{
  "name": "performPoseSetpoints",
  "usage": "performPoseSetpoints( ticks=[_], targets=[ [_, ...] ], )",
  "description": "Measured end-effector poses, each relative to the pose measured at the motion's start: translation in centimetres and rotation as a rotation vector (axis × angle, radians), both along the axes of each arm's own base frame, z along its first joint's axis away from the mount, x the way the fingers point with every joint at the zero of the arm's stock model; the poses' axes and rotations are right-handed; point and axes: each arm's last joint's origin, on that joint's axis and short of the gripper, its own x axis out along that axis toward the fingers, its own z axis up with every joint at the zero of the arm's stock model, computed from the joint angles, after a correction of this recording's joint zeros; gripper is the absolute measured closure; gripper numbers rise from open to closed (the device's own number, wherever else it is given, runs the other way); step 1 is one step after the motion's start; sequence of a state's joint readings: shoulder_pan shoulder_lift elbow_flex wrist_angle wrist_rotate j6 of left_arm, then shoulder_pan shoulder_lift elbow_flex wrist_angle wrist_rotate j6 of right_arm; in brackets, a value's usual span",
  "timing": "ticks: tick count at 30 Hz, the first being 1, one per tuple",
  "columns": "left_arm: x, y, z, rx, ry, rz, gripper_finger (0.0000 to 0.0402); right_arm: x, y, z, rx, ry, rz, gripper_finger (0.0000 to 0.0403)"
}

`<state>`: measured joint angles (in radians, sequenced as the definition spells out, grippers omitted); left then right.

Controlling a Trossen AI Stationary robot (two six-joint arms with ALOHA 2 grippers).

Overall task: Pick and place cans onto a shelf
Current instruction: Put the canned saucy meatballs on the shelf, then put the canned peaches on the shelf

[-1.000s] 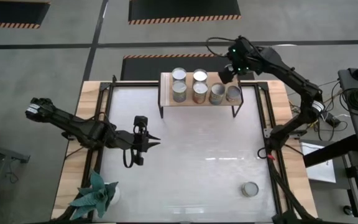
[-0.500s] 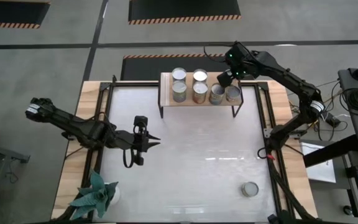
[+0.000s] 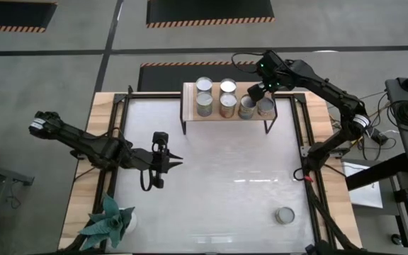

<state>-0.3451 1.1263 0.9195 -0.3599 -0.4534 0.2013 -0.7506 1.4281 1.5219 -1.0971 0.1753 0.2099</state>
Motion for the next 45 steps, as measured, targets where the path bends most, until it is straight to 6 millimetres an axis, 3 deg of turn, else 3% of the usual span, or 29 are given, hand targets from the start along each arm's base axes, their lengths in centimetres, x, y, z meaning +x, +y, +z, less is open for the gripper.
performPoseSetpoints(
  ticks=[12, 17, 21, 28, 33, 38, 45],
  targets=[
    [0.0, 0.0, 0.0, 0.0, 0.0, 0.0, 0.0358, -0.2, 0.2, 0.1, 0.021, 0.017, -0.007, 0.0063],
    [0.0, 0.0, 0.0, 0.0, 0.0, 0.0, 0.0358, -0.5, 0.8, 1.9, -0.008, -0.025, -0.012, 0.0063],
    [0.0, 0.0, 0.0, 0.003, 0.0, -0.002, 0.0358, -0.9, 2.8, 4.4, -0.031, -0.095, -0.013, 0.0062],
    [0.0, 0.0, 0.1, 0.0, -0.009, -0.002, 0.0358, -1.0, 10.1, 7.8, -0.01, -0.278, 0.072, 0.0062],
    [0.1, 0.0, 0.1, -0.001, -0.011, -0.002, 0.0358, -0.2, 16.5, 8.4, 0.087, -0.381, 0.227, 0.0062],
    [0.1, 0.0, 0.2, -0.004, -0.017, -0.002, 0.0358, 1.5, 23.0, 6.8, 0.335, -0.364, 0.336, 0.0062],
    [0.1, 0.0, 0.2, -0.008, -0.022, 0.0, 0.0358, 4.0, 31.6, 1.8, 0.621, -0.121, 0.261, 0.0062]
  ],
)
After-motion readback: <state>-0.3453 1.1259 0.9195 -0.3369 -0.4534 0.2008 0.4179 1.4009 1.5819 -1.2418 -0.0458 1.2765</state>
